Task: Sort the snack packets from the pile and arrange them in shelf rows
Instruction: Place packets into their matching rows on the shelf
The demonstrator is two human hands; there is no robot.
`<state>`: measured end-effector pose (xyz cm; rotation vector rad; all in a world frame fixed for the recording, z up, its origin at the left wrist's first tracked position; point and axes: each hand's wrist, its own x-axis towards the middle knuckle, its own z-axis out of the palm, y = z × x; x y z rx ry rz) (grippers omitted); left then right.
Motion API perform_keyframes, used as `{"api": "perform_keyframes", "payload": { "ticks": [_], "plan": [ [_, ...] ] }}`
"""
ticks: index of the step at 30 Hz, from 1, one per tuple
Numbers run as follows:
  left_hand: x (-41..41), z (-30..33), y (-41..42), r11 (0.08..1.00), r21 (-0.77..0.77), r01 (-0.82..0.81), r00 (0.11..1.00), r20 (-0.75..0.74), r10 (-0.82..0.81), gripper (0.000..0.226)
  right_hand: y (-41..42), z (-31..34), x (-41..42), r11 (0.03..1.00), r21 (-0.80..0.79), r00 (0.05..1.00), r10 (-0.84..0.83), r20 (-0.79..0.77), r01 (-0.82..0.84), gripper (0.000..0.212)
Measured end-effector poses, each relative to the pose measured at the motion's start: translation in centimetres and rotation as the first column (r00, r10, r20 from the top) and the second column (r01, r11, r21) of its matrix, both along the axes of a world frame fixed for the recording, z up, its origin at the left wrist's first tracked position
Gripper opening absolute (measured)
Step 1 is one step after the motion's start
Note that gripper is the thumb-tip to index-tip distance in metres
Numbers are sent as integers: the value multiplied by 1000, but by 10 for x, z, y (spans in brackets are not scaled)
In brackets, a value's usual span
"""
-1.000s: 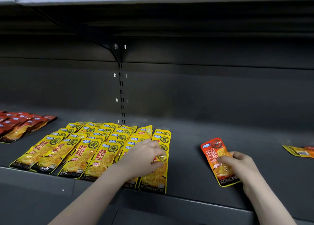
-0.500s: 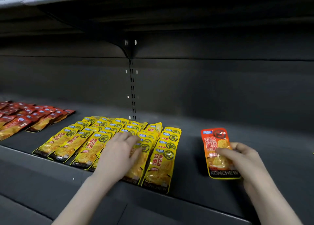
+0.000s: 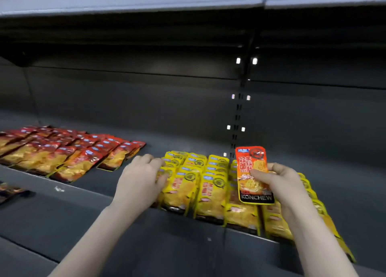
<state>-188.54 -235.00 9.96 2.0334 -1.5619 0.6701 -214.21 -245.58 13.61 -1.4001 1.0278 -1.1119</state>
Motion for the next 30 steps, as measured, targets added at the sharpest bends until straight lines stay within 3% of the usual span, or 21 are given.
{"api": "perform_keyframes", "payload": {
  "ticks": [4, 8, 12, 19, 24, 30],
  "plan": [
    [66, 4, 23, 999, -46, -2, 999, -51, 0, 22, 22, 0, 73, 1000, 30, 1000, -6, -12, 6, 9],
    [121, 2, 32, 996, -84, -15, 996, -93, 7, 22, 33, -1, 135, 999, 40, 1000, 8, -28, -7, 19],
    [175, -1, 28, 995, -89, -37, 995, -98, 28, 24, 34, -5, 195, 996, 44, 997, 81, -9, -81, 11],
    [244, 10, 24, 990, -91, -105, 989, -116, 94, 25, 33, -10, 290, 980, 67, 982, 187, 40, -189, 17],
    [275, 16, 12, 994, -106, -4, 994, -111, -8, 22, 43, -26, 336, 972, 116, 977, 209, -48, -203, 19],
    [298, 16, 4, 991, -89, 96, 979, -169, -110, 21, 58, -43, 367, 986, 154, 983, 90, -159, -65, 18]
  ]
}}
